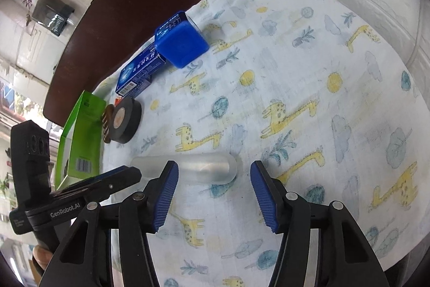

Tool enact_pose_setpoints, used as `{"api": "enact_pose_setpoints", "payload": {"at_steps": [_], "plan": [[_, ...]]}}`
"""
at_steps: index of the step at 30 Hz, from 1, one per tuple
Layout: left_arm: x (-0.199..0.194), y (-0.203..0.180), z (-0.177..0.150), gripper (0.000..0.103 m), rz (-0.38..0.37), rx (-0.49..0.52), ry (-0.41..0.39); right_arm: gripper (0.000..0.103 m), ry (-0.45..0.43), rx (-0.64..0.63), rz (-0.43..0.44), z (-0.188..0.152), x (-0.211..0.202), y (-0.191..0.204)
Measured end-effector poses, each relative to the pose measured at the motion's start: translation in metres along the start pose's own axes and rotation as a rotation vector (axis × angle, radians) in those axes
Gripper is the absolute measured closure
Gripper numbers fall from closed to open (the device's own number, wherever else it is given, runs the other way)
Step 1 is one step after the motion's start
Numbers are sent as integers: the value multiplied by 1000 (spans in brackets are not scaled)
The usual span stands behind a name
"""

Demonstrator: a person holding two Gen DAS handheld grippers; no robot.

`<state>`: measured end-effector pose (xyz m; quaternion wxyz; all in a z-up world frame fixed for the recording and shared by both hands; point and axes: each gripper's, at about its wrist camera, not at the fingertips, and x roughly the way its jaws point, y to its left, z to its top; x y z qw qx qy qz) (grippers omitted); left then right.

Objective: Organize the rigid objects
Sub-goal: 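Move the right tool toward the frosted white plastic tube, then close the right gripper on the frosted white tube and lift it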

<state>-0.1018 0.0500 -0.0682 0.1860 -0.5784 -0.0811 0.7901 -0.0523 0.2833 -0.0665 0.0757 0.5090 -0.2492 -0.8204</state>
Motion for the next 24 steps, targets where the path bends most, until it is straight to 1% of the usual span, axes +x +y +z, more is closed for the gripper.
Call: {"api": "enact_pose_setpoints", "payload": {"at_steps": [2, 4, 5, 6, 12, 15, 18, 24], "plan": [[1, -2, 1, 60, -4, 6, 6, 48, 0, -4, -4, 2, 0, 0], [3, -7, -1, 62, -10, 25, 14, 53, 7, -14, -5, 3, 1, 2], [5, -9, -1, 62, 0, 35, 12, 58, 17, -17, 3, 2, 3, 4], [5, -12, -1, 62, 12, 44, 8, 61, 27, -21, 4, 2, 5, 5], [6, -15, -3, 62, 39, 62, -1, 62, 15, -92, -72, 0, 6, 17], [0, -19, -4, 62, 65, 92, -26, 62, 13, -114, -105, -1, 5, 23], [-12, -20, -4, 62, 78, 115, -57, 62, 7, -130, -103, -1, 2, 29], [-45, -16, -4, 62, 90, 142, -131, 62, -40, -167, -74, 2, -15, 50]]}}
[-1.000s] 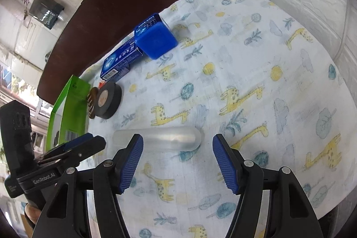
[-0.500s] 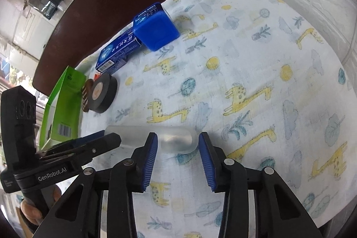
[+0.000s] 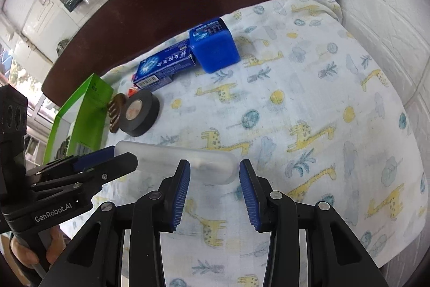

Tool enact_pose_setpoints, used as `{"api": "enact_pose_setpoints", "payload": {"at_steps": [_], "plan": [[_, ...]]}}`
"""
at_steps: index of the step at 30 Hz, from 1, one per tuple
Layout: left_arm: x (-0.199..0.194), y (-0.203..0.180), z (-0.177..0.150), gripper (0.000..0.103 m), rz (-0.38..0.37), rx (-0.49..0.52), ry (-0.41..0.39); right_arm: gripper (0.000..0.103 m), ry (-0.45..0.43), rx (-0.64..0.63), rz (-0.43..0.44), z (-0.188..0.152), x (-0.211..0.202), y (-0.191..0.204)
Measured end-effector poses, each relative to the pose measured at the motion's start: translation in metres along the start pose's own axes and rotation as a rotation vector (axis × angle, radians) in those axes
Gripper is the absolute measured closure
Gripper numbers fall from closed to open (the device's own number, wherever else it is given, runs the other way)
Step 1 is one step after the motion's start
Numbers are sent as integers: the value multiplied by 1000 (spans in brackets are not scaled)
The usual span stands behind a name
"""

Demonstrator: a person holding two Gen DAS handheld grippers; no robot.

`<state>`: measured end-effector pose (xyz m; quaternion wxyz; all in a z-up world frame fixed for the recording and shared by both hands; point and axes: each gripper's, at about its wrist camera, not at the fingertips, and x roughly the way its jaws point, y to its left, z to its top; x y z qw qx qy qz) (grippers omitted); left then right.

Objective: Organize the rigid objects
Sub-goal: 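Close the right gripper on the frosted white tube and lift it, then carry the white tube into the cardboard box and open the right gripper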

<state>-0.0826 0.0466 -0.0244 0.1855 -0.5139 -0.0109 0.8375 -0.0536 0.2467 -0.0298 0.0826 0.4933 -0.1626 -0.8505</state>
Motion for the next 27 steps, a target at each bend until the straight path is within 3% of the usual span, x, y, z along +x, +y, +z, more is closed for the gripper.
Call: {"api": "enact_pose_setpoints", "payload": {"at_steps": [11, 27], "plan": [[-72, 53, -9, 62, 96, -33, -140, 62, -72, -146, 72, 19, -17, 81], [-147, 177, -40, 60, 238, -193, -263, 61, -14, -376, 219, 23, 27, 242]]}}
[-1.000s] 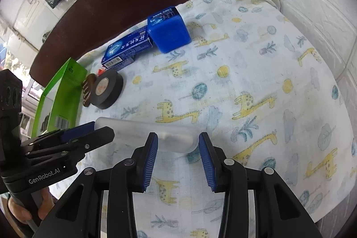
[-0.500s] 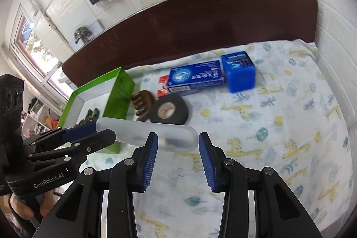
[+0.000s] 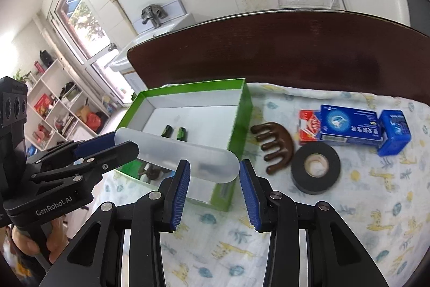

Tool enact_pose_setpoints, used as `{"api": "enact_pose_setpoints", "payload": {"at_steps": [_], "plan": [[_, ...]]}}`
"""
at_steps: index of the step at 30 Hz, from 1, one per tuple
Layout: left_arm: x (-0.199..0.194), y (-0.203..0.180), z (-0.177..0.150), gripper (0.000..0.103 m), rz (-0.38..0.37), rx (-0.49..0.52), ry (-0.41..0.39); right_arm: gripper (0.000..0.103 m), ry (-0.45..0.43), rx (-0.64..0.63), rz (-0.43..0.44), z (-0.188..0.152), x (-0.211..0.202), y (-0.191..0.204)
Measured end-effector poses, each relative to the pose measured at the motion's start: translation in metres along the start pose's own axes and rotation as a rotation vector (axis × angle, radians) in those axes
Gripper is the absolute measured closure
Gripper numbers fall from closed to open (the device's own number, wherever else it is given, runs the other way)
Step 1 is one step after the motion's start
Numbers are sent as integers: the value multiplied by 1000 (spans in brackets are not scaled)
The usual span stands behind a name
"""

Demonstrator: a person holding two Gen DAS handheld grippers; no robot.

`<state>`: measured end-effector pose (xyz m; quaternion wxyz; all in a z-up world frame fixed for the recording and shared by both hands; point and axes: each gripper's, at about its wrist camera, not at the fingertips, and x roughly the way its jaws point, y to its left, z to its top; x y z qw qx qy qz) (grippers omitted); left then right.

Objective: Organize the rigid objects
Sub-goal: 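Carry the white tube into the cardboard box and open the right gripper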

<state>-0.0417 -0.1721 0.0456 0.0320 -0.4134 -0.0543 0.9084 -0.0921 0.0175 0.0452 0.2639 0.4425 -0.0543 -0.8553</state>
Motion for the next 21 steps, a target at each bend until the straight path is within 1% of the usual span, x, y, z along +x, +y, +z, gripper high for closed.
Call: {"api": "enact_pose_setpoints", "payload": {"at_steps": [6, 10, 17, 21], "plan": [[7, 36, 3, 60, 31, -47, 2, 61, 26, -37, 23, 20, 35, 34], [14, 58, 5, 59, 41, -73, 7, 61, 41, -51, 34, 30, 57, 46], [37, 91, 7, 59, 38, -124, 36, 61, 84, -66, 38, 40, 92, 60], [52, 106, 8, 59, 20, -141, 55, 61, 115, -65, 28, 44, 114, 62]]}}
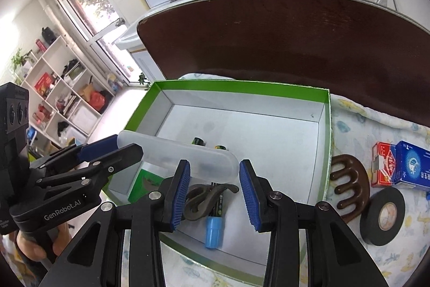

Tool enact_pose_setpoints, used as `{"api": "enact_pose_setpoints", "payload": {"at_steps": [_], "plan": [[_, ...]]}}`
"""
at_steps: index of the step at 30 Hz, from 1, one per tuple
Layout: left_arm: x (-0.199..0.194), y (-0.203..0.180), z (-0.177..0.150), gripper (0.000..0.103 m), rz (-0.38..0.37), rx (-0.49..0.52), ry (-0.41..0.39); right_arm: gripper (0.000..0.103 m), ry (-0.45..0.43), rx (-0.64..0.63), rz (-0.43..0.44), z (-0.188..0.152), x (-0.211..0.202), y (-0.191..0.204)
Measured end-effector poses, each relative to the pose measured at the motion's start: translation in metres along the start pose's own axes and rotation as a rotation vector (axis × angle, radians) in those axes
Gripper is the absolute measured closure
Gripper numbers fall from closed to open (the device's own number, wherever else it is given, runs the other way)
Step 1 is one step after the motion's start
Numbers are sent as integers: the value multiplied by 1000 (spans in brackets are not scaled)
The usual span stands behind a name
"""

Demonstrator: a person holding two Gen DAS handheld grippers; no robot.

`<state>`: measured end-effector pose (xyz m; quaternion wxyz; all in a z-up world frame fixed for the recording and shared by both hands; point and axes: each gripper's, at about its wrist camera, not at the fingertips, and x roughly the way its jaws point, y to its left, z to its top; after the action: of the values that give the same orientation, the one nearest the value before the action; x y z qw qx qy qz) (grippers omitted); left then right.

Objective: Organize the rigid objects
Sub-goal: 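Carry the white tube into the cardboard box and open the right gripper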

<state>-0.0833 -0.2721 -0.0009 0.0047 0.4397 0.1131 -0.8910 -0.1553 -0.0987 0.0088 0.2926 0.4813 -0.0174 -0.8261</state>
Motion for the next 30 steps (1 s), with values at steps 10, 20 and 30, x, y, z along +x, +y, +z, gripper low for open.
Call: {"api": "enact_pose_setpoints", "payload": {"at_steps": [10, 20, 30], "plan": [[30, 24, -6, 59, 10, -35, 75, 62, 89, 21, -16, 2, 41, -2], [39, 25, -10, 52, 14, -38, 99, 61, 153, 43, -10, -7, 56, -8], [0, -17, 7, 40, -3, -8, 4, 62, 17, 57, -5, 0, -14, -23]]}}
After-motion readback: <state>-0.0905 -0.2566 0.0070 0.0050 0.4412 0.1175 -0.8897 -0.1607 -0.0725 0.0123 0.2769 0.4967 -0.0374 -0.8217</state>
